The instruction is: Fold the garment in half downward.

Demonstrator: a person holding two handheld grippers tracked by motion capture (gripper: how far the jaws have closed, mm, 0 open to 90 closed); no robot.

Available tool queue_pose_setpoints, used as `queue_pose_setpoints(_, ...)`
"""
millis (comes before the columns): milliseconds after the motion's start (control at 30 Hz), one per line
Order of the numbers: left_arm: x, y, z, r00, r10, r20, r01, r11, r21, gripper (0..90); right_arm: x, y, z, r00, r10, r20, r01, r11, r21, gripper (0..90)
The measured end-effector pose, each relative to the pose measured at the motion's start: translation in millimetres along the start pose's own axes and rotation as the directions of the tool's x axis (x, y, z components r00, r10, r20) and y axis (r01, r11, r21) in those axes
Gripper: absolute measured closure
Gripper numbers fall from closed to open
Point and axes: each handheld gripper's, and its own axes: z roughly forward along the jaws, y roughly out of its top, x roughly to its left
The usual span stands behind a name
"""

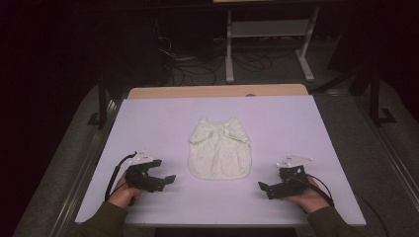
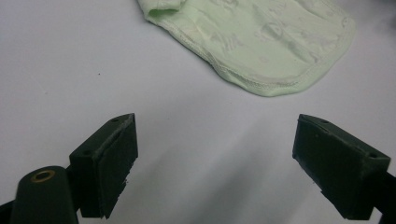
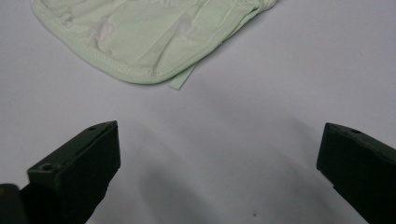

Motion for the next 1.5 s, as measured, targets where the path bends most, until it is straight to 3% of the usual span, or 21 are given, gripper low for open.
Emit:
queue_pose_setpoints(400, -0.3, 5.9, -1.2, 0.9995, -0.004, 0.032, 0.005, 0.9999, -0.01, 13.6, 0.8, 1.0, 0.6, 0.9997, -0.024, 0.007, 0.024, 0.9997, 0.003, 0.0)
queue_pose_setpoints(833, 4.3, 13.8, -4.8, 0.9991, 0.025, 0.035, -0.024, 0.9991, -0.036, 7.9, 1.8, 1.4, 1.2, 0.9996, -0.028, 0.006, 0.028, 0.9996, 0.007, 0.0)
queue_pose_setpoints(1067, 5.2, 19.5, 0.4, 0.9995, 0.021, 0.023, -0.021, 0.9992, -0.034, 5.0, 2.4, 1.6, 0.9, 0.9994, -0.034, 0.003, 0.034, 0.9994, 0.005, 0.0)
queue_pose_setpoints(1167, 5.9, 20.9, 4.1, 0.9988, 0.009, 0.048, -0.008, 0.9994, -0.035, 2.2, 2.8, 1.7, 0.9, 0.9995, -0.033, 0.001, 0.033, 0.9995, 0.005, 0.0)
queue_pose_setpoints(1500, 3.9, 28.0, 15.7, 0.9981, 0.024, 0.056, -0.023, 0.9996, -0.017, 1.1, 3.5, 1.8, 1.4, 0.9992, -0.04, -0.002, 0.04, 0.9992, 0.01, 0.0)
